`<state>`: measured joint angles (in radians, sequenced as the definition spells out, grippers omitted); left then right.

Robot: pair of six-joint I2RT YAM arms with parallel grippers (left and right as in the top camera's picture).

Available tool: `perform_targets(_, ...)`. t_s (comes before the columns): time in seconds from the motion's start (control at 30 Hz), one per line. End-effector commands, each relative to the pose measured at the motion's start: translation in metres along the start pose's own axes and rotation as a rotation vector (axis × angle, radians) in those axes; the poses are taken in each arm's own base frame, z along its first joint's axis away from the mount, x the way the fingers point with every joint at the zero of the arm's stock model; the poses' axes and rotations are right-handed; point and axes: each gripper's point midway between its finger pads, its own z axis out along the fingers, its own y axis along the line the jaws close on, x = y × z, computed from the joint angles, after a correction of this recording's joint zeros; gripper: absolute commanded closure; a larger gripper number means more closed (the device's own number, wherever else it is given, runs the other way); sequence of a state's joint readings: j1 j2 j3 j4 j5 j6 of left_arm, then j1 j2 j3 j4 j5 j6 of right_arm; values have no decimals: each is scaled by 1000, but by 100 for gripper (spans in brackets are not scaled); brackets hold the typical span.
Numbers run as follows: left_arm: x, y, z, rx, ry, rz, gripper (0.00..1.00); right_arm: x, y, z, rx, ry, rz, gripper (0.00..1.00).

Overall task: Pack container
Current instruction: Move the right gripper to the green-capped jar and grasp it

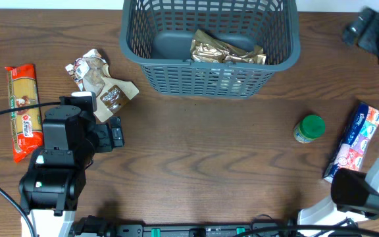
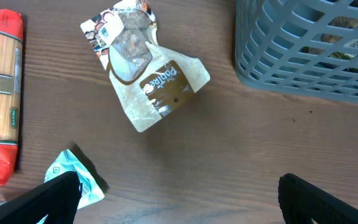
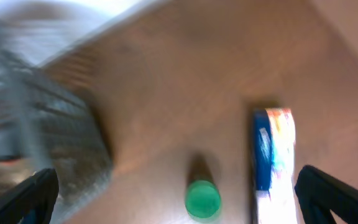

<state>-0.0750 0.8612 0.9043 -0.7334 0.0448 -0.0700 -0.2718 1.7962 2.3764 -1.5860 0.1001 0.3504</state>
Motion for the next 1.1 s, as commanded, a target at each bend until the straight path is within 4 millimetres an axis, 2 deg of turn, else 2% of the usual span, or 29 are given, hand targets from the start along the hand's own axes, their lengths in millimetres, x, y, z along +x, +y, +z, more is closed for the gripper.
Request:
perform_targets(0.0, -8, 0, -5, -6, -22, 34, 1, 18, -37, 4, 95, 97, 171, 1)
perform_targets(0.03, -8, 0, -5, -6, -23, 37, 2, 20, -42, 6, 100, 113, 156, 1)
perform_targets(0.1, -8, 0, -5, -6, -23, 39, 2, 32, -39, 7, 45, 163, 138, 0)
perform_targets(0.3, -6, 0, -5, -7, -16, 39, 2, 93, -46, 17, 66, 306, 103, 1)
perform_targets(0.47, -6, 0, -5, -7, -15, 39, 2, 137, -48, 62, 85, 367, 96, 1)
perform_targets(0.7, -6, 0, -5, -7, -14, 39, 2, 185, -50, 146, 88, 396, 75, 1)
perform_targets(0.83, -3, 0, -5, -8, -4, 39, 2, 199, -52, 176, 74, 363, 75, 1)
perform_targets(1.07, -2, 1, -5, -8, 0, 38, 2, 209, -53, 206, 49, 297, 79, 1)
